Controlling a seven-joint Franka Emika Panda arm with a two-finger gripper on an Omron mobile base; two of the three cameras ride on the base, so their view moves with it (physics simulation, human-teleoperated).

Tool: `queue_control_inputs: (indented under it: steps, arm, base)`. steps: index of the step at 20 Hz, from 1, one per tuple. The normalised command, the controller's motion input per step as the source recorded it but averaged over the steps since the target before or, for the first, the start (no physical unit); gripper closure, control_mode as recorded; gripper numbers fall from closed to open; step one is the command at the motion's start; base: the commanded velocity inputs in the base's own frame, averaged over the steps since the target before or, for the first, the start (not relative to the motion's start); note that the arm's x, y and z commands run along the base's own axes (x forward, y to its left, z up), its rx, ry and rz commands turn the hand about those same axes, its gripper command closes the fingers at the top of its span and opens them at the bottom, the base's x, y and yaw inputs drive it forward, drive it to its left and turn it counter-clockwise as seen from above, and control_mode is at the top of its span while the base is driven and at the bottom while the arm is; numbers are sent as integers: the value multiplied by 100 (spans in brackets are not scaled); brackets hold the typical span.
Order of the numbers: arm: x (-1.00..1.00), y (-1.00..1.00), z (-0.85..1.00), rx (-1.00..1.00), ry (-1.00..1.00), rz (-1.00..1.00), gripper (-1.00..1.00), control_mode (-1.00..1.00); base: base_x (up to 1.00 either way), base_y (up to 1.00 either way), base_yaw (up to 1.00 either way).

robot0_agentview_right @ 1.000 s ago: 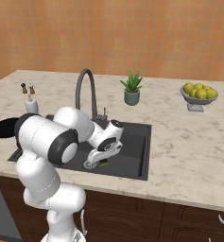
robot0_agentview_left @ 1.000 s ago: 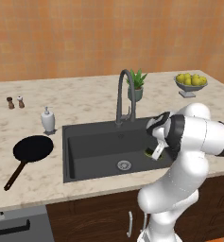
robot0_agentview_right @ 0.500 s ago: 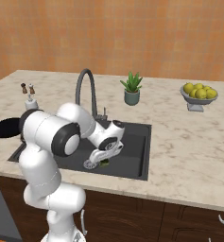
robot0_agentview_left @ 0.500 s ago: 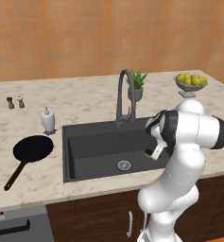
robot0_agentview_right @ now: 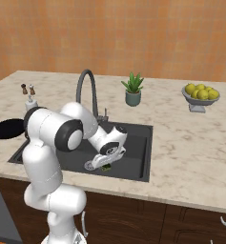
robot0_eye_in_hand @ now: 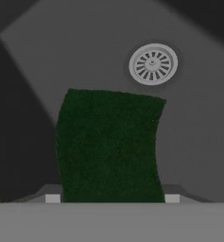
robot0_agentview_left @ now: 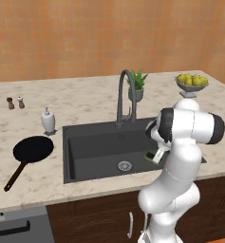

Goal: Pick the pan and sponge and place them into the sink. Then turn on the water.

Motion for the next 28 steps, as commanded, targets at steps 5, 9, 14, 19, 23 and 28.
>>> queue_control_inputs:
  steps: [5,9,14,19,23,28]
  arm:
    - [0,0,0,0,0,0,-100,-100]
    - [0,4,0,0,-2,0,-100,-100]
    - [-9,0,4,0,-4,0,-100,-100]
    - [-35,0,32,0,-8,0,-100,-100]
    - [-50,0,68,0,-4,-4,-100,-100]
    - [-20,0,62,0,21,-20,-100,-100]
  base:
    - [0,0,0]
    - [0,0,0]
    - [0,0,0]
    - [0,0,0]
    - [0,0,0]
    - [0,0,0]
